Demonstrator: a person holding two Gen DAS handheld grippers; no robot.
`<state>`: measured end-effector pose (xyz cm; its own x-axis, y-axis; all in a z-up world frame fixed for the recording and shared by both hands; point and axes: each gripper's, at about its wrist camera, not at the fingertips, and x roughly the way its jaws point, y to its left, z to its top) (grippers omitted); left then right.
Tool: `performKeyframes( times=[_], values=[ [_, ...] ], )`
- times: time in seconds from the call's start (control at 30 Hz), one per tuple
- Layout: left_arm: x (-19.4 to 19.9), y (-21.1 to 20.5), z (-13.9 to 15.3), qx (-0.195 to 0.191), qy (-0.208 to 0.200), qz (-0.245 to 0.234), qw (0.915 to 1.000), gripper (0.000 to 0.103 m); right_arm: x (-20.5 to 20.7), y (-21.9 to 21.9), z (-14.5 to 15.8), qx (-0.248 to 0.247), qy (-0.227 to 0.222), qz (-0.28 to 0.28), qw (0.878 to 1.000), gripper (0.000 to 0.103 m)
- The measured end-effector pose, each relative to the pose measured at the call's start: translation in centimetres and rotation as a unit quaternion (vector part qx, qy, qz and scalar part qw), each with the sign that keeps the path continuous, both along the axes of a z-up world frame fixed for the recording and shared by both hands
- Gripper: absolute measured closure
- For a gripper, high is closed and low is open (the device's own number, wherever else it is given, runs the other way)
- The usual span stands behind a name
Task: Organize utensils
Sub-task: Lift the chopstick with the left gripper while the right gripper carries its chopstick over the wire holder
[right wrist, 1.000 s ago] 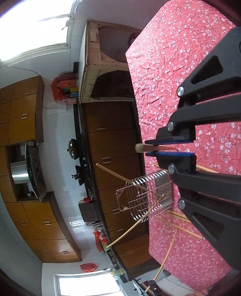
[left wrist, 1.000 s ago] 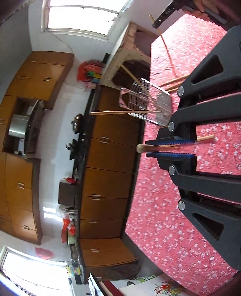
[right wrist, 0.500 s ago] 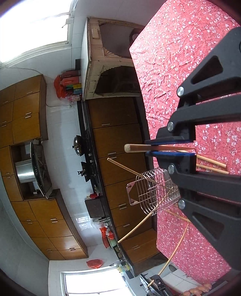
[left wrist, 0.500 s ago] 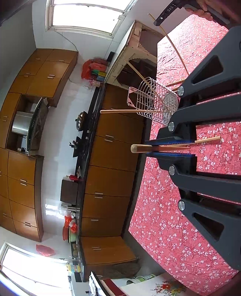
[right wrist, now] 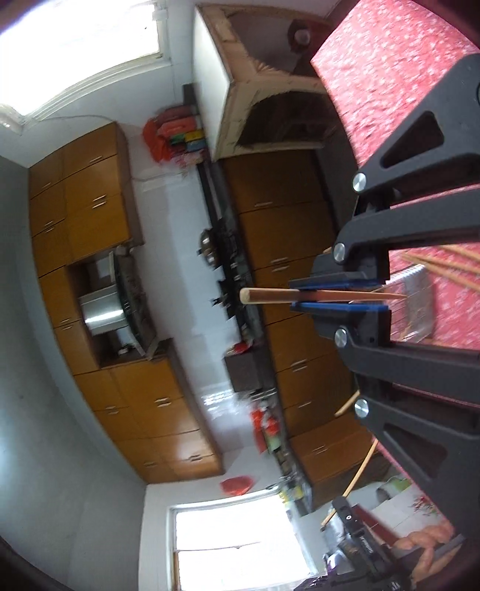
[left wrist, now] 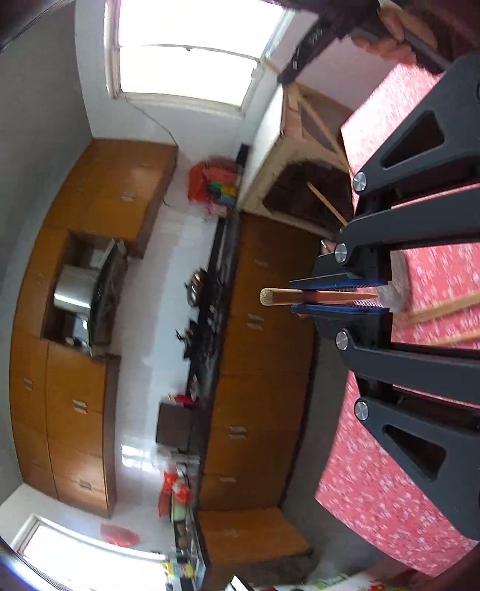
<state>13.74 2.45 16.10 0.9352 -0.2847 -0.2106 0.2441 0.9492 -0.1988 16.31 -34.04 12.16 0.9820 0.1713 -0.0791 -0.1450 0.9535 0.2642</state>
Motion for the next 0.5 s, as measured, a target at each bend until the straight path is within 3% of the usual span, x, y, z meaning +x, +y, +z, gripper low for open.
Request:
performKeyframes(
  times=[0.13, 0.2, 0.27, 0.37, 0.5],
  values=[
    [0.8, -1.9, 1.4, -0.011, -0.019, -0.012, 0.9997, 0.096, 2.6, 1.3, 1.0, -0.005, -0.018, 0.007, 1.0, 0.095],
    [2.1, -3.5, 1.6, 0.008, -0.027, -0.001, 0.9996, 0.096, 3.9, 1.9, 0.9, -0.008, -0.017, 0.01, 1.0, 0.095],
    [3.7, -4.8, 1.1, 0.032, -0.028, 0.014, 0.999, 0.096, 5.6, 2.6, 0.4, -0.013, -0.01, 0.014, 1.0, 0.095],
    [5.9, -5.6, 0.1, 0.03, -0.008, 0.013, 0.9994, 0.096, 7.9, 3.5, -0.6, -0.022, 0.008, 0.016, 1.0, 0.095],
    [7.1, -5.7, -0.3, 0.026, -0.037, 0.035, 0.9984, 0.096, 10.1, 4.1, -1.7, -0.024, 0.025, 0.019, 0.999, 0.095]
  ],
)
